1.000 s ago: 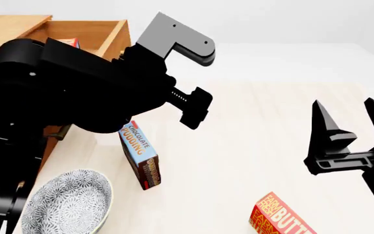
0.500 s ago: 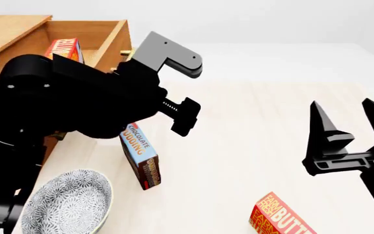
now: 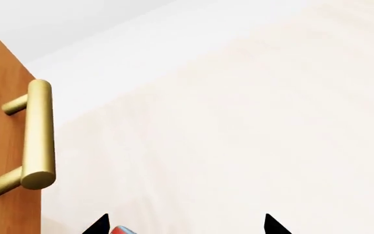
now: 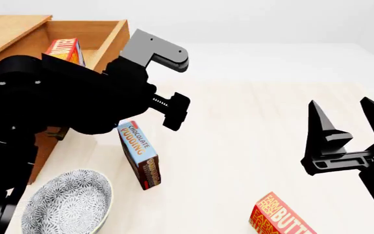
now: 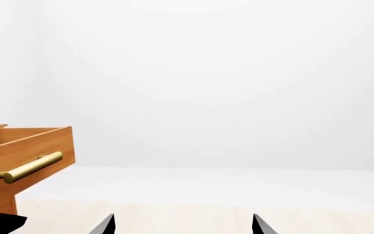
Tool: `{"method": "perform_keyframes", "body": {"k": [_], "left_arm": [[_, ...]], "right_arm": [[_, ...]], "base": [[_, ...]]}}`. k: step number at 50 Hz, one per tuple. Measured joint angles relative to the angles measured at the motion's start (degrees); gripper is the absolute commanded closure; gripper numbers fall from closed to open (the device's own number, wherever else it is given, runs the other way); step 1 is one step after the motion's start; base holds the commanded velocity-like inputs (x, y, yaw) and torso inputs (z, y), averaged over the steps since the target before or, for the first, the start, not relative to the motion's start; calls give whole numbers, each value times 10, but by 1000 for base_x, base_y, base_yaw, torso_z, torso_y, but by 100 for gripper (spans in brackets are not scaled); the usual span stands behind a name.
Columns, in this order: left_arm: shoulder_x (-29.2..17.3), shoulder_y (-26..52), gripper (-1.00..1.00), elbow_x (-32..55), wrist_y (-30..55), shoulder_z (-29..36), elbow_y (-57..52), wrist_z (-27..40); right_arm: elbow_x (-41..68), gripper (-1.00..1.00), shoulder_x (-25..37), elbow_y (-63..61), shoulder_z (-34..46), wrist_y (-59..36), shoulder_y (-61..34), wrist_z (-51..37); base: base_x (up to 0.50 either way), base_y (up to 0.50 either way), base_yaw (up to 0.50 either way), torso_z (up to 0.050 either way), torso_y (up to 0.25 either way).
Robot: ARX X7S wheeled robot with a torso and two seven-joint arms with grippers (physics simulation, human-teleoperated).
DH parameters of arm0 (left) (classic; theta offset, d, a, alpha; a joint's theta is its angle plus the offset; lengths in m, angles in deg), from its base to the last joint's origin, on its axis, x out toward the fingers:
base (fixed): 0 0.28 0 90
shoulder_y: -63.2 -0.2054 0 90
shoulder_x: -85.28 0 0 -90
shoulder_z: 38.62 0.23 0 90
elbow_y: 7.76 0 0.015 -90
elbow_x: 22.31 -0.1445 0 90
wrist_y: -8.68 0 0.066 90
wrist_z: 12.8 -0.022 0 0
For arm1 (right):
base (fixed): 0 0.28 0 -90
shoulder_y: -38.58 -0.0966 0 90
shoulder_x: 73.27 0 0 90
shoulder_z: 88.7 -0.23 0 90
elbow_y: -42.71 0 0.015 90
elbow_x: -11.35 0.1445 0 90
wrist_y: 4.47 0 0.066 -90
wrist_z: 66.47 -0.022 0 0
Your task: Put the butter at the front in the top drawer of the cabinet and close it.
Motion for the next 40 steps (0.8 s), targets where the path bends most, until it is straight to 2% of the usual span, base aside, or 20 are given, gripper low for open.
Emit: {"method": "perform_keyframes", "body": {"k": [24, 40], "left_arm": [[-27, -2, -100, -10, -14, 4, 8, 7], [-39, -1, -100, -32, -23, 12, 10, -14]], "right_arm": [[-15, -100, 0, 1, 10, -4, -3, 10], [9, -100, -2, -1, -4, 7, 5, 1]], "base": [[0, 0, 0, 0, 0], [3, 0, 0, 0, 0]]}}
